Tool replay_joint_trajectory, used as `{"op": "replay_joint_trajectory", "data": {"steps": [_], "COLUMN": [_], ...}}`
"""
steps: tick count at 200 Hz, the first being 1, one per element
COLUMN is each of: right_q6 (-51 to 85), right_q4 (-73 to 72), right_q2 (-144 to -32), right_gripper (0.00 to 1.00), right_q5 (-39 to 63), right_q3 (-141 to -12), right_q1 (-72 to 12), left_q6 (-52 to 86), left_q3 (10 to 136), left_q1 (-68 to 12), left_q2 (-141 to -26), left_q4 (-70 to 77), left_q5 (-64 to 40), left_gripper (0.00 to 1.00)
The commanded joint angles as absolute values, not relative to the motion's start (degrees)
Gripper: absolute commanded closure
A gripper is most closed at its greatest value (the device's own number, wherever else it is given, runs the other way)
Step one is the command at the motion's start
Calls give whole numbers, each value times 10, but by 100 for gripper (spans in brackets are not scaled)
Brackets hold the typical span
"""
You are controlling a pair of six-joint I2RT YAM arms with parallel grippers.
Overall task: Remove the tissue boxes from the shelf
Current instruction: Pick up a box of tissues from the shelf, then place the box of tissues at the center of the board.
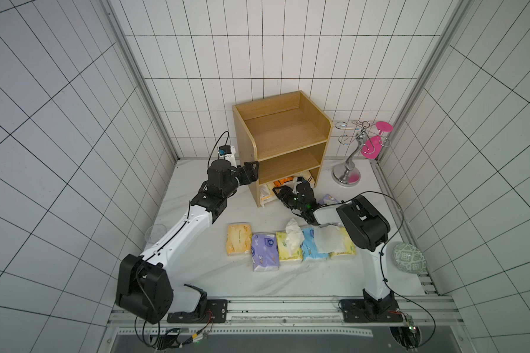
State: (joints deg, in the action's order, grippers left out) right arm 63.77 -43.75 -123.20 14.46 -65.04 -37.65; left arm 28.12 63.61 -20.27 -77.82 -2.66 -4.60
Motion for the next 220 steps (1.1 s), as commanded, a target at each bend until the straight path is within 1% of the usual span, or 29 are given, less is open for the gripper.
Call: {"op": "replay_joint_trajectory", "data": {"steps": [1, 23, 43, 55, 71, 100, 144, 208, 220], "right_q6": [638, 633, 622, 611, 598, 578, 574, 574, 573], "right_q4": [-426, -415, -401, -386, -367, -327, -304, -296, -292], "right_q2": [-1260, -1272, -1263, -1252, -1235, -1195, -1128, -1021, -1005], "right_gripper": [46, 63, 76, 82, 87, 90, 90, 88, 86], "right_q5": [127, 120, 119, 118, 123, 131, 125, 115, 114], "right_q3": [-689, -699, -695, -688, -677, -648, -567, -444, -428], "right_q1": [-392, -400, -404, -406, -409, -418, -434, -462, -467], "left_q6": [269, 269, 270, 270, 271, 275, 291, 310, 308], "left_q3": [628, 625, 624, 624, 624, 628, 632, 640, 645], "left_q1": [-198, -192, -186, -183, -180, -178, -178, -185, -189], "left_q2": [-759, -753, -748, -745, -741, -740, -737, -717, -716], "left_q4": [-29, -30, -34, -36, -39, -44, -49, -64, -72], "left_q5": [-57, -62, -68, -69, -71, -73, -81, -89, -85], "left_gripper": [13, 13, 13, 13, 13, 13, 13, 13, 13]}}
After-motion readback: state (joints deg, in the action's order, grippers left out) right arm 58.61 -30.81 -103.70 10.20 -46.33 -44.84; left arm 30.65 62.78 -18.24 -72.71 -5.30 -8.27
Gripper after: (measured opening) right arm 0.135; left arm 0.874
